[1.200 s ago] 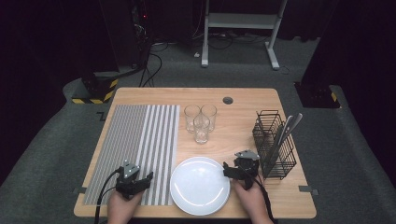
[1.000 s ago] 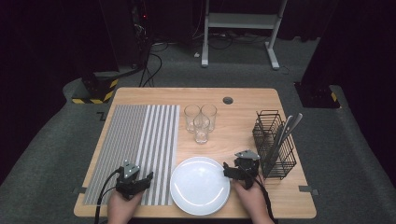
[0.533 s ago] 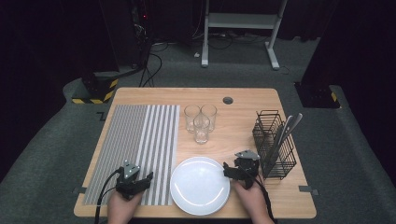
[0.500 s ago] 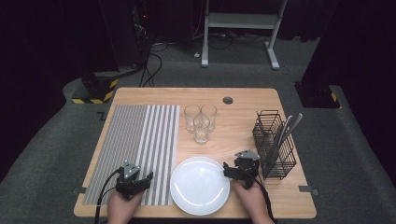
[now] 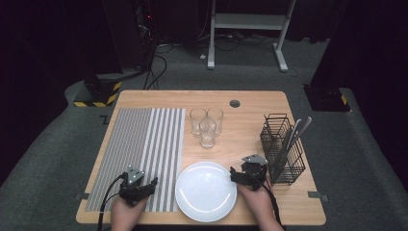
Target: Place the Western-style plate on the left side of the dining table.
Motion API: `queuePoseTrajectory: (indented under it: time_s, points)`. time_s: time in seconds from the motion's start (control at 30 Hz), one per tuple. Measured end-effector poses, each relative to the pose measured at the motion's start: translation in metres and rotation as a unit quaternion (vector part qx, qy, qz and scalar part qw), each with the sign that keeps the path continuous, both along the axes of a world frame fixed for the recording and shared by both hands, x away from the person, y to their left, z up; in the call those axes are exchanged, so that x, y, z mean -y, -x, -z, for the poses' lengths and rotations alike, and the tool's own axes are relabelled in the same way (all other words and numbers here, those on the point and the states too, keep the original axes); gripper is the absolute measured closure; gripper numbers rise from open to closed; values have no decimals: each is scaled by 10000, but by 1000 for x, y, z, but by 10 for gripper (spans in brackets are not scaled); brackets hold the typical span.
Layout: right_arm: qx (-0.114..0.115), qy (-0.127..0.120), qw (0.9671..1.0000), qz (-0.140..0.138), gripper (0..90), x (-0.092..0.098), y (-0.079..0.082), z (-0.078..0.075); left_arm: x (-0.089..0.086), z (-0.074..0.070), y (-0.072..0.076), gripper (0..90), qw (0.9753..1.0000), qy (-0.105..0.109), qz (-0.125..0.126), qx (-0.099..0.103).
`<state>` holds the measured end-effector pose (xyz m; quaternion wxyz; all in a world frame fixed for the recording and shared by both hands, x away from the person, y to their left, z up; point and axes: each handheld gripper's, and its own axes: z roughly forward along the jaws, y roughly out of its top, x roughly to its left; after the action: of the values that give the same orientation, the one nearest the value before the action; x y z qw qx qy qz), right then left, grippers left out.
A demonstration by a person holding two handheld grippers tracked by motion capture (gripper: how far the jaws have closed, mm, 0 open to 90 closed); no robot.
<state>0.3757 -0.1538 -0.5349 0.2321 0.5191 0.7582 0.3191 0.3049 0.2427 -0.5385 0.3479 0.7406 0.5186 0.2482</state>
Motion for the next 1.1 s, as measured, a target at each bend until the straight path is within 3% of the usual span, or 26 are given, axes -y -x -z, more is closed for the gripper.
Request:
queuePoseTrajectory:
  time_s: [0.13, 0.63, 1.1]
  points:
    - [34, -13, 10000, 68, 279, 4, 1, -2, 0, 0, 0, 383, 10000, 1, -1, 2]
    - [283, -60, 9996, -73, 401, 5, 10, -9, 0, 0, 0, 383, 10000, 5, -8, 5]
    - [457, -443, 9973, -379, 486, 1, 18, -22, 0, 0, 0, 381, 10000, 6, 0, 5]
